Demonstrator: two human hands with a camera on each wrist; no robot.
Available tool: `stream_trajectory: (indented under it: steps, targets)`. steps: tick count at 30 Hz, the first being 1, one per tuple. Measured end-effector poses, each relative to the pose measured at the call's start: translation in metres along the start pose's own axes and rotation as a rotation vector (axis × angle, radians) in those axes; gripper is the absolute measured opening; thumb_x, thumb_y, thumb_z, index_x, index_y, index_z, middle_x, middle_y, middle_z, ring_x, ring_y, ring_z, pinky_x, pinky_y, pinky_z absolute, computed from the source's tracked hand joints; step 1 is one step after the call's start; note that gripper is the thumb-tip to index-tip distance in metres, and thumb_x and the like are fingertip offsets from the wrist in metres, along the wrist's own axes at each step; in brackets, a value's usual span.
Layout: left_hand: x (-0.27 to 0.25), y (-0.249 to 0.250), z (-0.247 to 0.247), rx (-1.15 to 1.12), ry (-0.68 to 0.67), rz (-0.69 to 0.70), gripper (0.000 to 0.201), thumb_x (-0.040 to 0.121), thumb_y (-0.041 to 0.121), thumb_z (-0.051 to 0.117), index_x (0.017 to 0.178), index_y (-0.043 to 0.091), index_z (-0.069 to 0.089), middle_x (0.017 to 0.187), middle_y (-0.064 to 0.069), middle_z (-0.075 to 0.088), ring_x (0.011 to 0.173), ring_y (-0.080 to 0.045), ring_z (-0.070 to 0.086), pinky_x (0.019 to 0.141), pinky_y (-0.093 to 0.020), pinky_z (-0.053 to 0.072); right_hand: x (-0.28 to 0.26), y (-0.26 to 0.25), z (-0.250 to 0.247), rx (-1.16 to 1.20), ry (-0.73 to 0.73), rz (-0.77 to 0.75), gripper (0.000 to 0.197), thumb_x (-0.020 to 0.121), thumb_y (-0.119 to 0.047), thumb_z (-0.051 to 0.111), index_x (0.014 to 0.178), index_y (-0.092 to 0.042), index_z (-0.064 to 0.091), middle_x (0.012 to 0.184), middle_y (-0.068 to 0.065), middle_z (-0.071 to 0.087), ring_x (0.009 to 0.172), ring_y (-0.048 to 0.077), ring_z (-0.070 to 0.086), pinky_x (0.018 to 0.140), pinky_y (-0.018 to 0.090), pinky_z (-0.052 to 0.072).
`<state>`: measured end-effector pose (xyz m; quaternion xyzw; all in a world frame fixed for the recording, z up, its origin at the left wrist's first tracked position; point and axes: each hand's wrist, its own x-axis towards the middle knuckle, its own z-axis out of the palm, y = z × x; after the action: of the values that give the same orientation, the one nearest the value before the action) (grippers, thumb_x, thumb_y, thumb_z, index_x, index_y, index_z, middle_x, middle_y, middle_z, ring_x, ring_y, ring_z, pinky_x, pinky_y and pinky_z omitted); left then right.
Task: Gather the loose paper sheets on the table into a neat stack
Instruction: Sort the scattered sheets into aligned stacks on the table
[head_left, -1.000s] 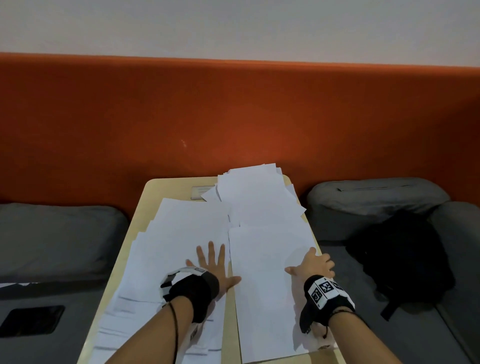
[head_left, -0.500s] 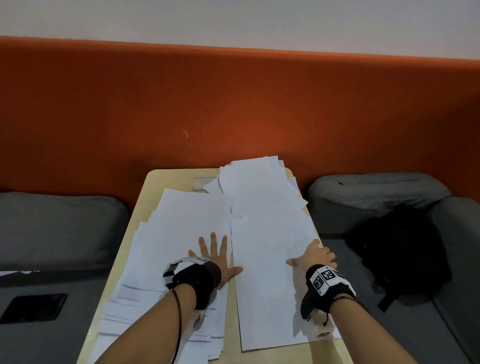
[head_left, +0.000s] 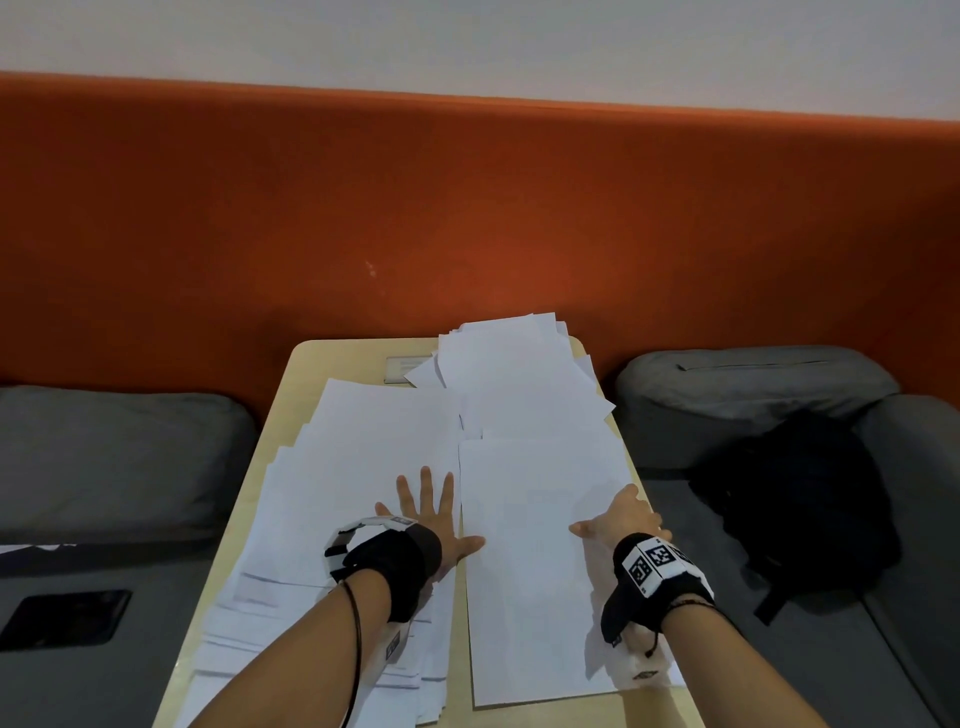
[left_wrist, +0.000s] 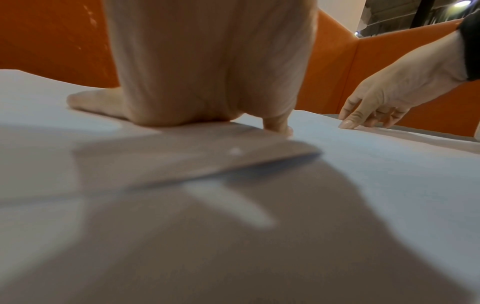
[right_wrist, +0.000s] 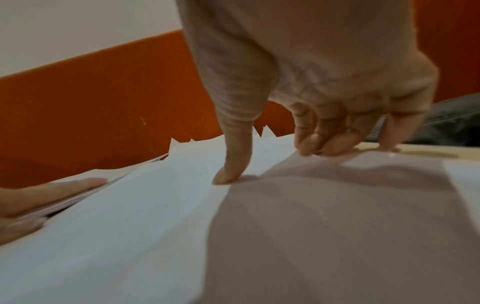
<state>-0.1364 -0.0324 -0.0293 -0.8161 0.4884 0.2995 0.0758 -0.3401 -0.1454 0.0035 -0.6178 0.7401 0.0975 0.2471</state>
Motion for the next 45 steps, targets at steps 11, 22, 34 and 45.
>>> stream_trajectory:
  steps: [11,22,34,45]
  targets:
    - [0.0,0.0,-0.002,0.02,-0.02,-0.008,0.094,0.083,0.071,0.037,0.143,0.031,-0.023,0.149,-0.004,-0.036,0.136,-0.038,-0.031,0.107,-0.065,-0.01,0.01,-0.004,-0.004,0.183,-0.048,-0.017,0.094,0.071,-0.027,0.08,0.139,0.0,0.021,0.134,0.018,0.046,0.122,0.035,0.048,0.098,0.044,0.045]
    - [-0.001,0.0,-0.003,0.012,-0.029,0.011,0.086,0.083,0.07,0.038,0.144,0.04,-0.016,0.149,-0.004,-0.036,0.135,-0.039,-0.032,0.106,-0.066,-0.011,0.007,-0.005,0.0,0.084,0.069,-0.022,0.076,0.074,-0.039,0.075,0.133,-0.013,0.037,0.136,0.018,0.032,0.126,0.036,0.032,0.101,0.046,0.037]
    - [0.001,0.0,-0.004,0.038,-0.034,0.007,0.092,0.081,0.074,0.038,0.144,0.037,-0.019,0.149,-0.005,-0.036,0.136,-0.04,-0.031,0.106,-0.066,-0.01,0.009,-0.001,-0.002,0.209,0.132,-0.097,0.077,0.073,-0.025,0.078,0.133,-0.01,0.033,0.135,0.018,0.041,0.127,0.035,0.037,0.104,0.047,0.034]
    - [0.0,0.0,-0.003,0.005,-0.014,0.016,0.093,0.081,0.073,0.039,0.144,0.037,-0.018,0.149,-0.005,-0.036,0.136,-0.04,-0.031,0.106,-0.066,-0.009,0.009,0.002,-0.005,0.452,0.115,-0.369,0.029,0.087,-0.012,0.06,0.114,-0.001,0.06,0.109,0.018,0.064,0.105,0.035,0.057,0.084,0.034,0.046]
